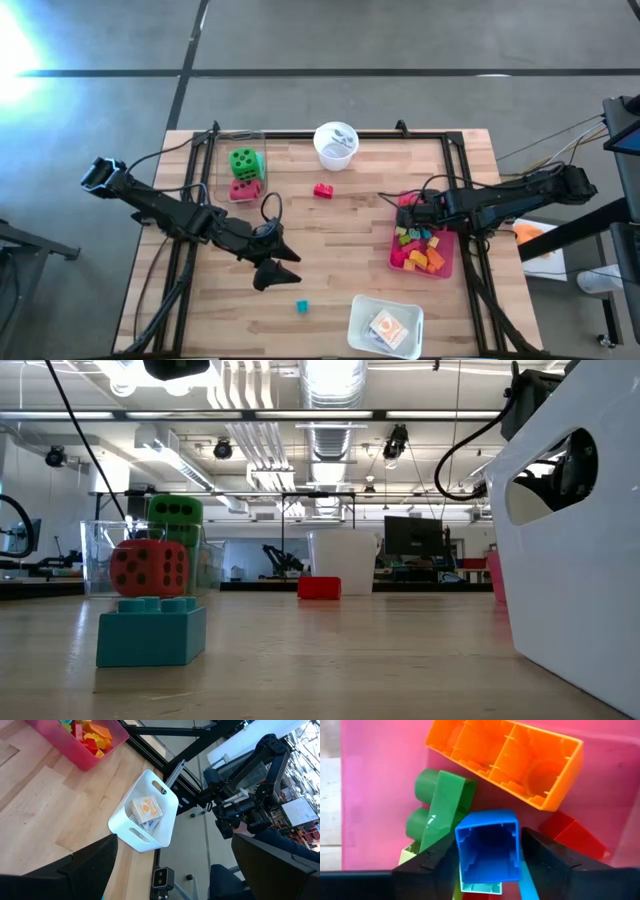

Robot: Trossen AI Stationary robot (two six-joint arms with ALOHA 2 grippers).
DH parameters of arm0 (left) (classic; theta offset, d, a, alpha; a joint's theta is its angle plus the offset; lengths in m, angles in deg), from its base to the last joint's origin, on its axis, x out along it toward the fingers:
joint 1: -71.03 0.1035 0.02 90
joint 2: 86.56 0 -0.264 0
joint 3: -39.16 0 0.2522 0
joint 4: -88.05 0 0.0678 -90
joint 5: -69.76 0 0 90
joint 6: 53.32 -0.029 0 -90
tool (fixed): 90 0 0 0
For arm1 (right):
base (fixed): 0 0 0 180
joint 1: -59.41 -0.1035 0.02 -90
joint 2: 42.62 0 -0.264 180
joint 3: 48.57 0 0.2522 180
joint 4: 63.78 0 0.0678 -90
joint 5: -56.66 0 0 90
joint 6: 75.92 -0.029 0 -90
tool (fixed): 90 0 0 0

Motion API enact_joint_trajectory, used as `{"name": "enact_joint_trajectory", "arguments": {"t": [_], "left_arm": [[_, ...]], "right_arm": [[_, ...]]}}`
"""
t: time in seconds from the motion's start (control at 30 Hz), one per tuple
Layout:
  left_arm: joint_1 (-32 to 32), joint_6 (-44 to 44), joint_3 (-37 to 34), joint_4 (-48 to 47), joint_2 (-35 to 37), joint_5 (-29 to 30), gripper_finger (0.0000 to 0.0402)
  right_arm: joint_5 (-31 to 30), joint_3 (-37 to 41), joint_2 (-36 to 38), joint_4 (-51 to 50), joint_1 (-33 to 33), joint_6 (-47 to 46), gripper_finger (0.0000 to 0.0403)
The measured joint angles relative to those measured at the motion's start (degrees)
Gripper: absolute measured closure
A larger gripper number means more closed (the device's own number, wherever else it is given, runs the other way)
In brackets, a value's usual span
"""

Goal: Pick & Place Toys
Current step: Put the dark blue game piece into the pink bin, then put the light blue game piece into the pink bin

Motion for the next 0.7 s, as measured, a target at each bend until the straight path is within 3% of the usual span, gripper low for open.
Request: {"name": "enact_joint_trajectory", "arguments": {"t": [0.37, 0.7], "left_arm": [[0.00, -0.12, 0.00, 0.00, 0.00, 0.00, 0.0007], [-0.02, -0.14, 0.00, -0.02, 0.00, -0.01, 0.0007]], "right_arm": [[0.02, 0.00, 0.02, 0.75, -0.01, 1.40, 0.0117], [1.12, -0.90, 0.24, 0.20, -0.04, 2.86, 0.0090]]}}
